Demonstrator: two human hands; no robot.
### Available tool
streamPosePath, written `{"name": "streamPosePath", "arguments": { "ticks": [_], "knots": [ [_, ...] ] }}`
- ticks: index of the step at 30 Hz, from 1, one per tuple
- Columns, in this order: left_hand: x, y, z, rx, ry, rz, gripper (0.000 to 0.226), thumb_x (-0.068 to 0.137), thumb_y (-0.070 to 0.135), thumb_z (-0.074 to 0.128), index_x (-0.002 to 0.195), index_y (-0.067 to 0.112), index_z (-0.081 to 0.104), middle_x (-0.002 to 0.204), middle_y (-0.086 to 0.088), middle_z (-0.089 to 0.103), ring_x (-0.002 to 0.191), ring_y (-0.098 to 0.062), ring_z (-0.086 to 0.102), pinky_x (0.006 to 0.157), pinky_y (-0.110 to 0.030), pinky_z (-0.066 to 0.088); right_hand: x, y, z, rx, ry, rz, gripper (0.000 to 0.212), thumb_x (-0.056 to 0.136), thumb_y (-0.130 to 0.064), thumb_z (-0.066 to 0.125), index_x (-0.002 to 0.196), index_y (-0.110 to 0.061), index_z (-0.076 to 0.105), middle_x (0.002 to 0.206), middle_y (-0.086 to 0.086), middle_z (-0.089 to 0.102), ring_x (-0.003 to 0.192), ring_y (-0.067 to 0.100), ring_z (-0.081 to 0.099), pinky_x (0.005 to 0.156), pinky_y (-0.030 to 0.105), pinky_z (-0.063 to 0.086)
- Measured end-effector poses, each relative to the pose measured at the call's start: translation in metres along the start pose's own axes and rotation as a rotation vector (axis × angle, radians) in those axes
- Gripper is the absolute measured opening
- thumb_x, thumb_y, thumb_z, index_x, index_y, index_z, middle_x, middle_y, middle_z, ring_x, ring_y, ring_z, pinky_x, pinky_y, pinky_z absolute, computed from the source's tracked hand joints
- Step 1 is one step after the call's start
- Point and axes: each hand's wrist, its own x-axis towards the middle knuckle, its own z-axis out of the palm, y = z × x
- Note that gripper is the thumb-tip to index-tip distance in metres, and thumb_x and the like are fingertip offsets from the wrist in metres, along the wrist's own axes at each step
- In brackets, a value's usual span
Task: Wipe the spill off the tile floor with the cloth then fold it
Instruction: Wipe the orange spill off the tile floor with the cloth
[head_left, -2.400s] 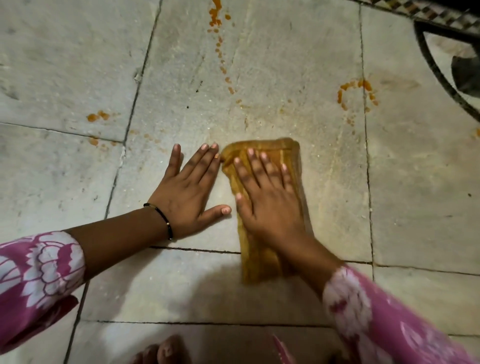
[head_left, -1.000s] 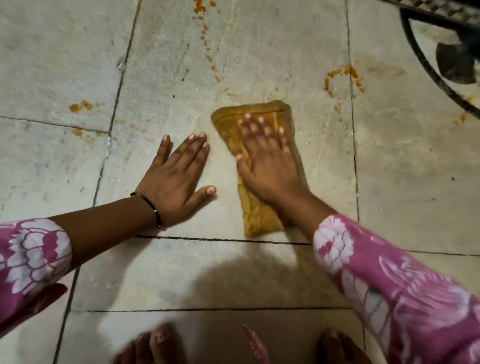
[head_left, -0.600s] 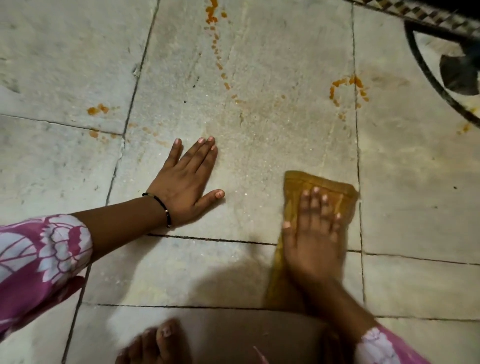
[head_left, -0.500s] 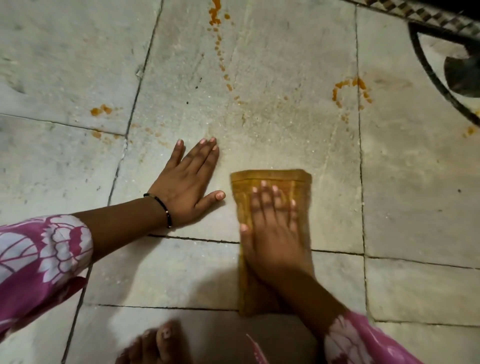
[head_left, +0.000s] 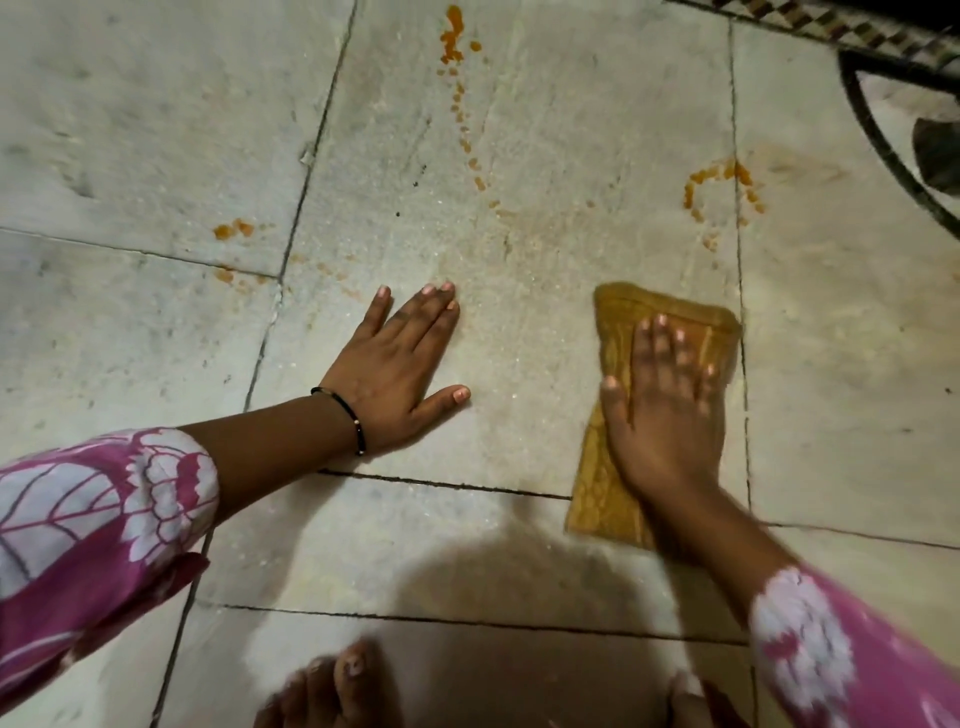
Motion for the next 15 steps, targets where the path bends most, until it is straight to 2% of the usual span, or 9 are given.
{"name": "streamPosePath", "arguments": {
  "ticks": [3, 5, 9, 12, 15],
  "knots": [
    [0.000, 0.000, 0.000, 0.003, -0.005, -0.008, 0.085, 0.089, 0.065, 0.017, 0.149, 0.005, 0.017, 0.158, -0.011, 0.012, 0.146, -0.020, 0.006, 0.116, -0.045, -0.005, -0.035, -0.036, 0.009, -0.029, -0.113, -0.129, 0.065, 0.092, -0.050, 0.002, 0.148, -0.024, -0.021, 0.155, 0.000, -0.026, 0.143, 0.019, -0.025, 0.116, 0.048, -0.011],
    [0.001, 0.000, 0.001, 0.019, -0.003, -0.009, 0.084, 0.090, 0.064, 0.017, 0.149, 0.005, 0.017, 0.158, -0.011, 0.013, 0.146, -0.021, 0.007, 0.116, -0.046, -0.004, -0.022, -0.064, 0.013, -0.015, -0.084, -0.236, 0.065, 0.091, -0.048, 0.004, 0.149, -0.025, -0.013, 0.158, -0.003, -0.018, 0.145, 0.018, -0.019, 0.116, 0.048, -0.011],
    [0.002, -0.001, 0.002, 0.022, -0.001, -0.010, 0.081, 0.090, 0.060, 0.024, 0.148, 0.004, 0.021, 0.157, -0.012, 0.017, 0.145, -0.023, 0.011, 0.117, -0.045, -0.002, 0.065, -0.084, 0.002, -0.031, 0.016, -0.348, 0.060, 0.096, -0.042, 0.016, 0.152, -0.027, 0.004, 0.161, -0.006, 0.000, 0.147, 0.016, -0.003, 0.116, 0.051, -0.005],
    [0.001, -0.002, 0.002, 0.026, -0.001, -0.005, 0.079, 0.090, 0.058, 0.026, 0.147, 0.004, 0.024, 0.156, -0.012, 0.017, 0.145, -0.024, 0.014, 0.116, -0.047, 0.000, 0.119, -0.056, -0.014, -0.027, 0.048, -0.238, 0.056, 0.099, -0.040, 0.019, 0.153, -0.028, 0.007, 0.161, -0.006, 0.003, 0.147, 0.015, 0.000, 0.116, 0.049, -0.006],
    [0.001, -0.002, 0.002, 0.026, 0.009, 0.005, 0.079, 0.090, 0.058, 0.027, 0.146, 0.002, 0.026, 0.156, -0.013, 0.020, 0.144, -0.026, 0.017, 0.116, -0.050, 0.004, 0.118, 0.000, -0.016, 0.017, 0.065, -0.027, 0.059, 0.097, -0.045, 0.014, 0.153, -0.026, 0.007, 0.161, -0.004, 0.003, 0.147, 0.015, -0.001, 0.117, 0.049, -0.007]
  ]
}}
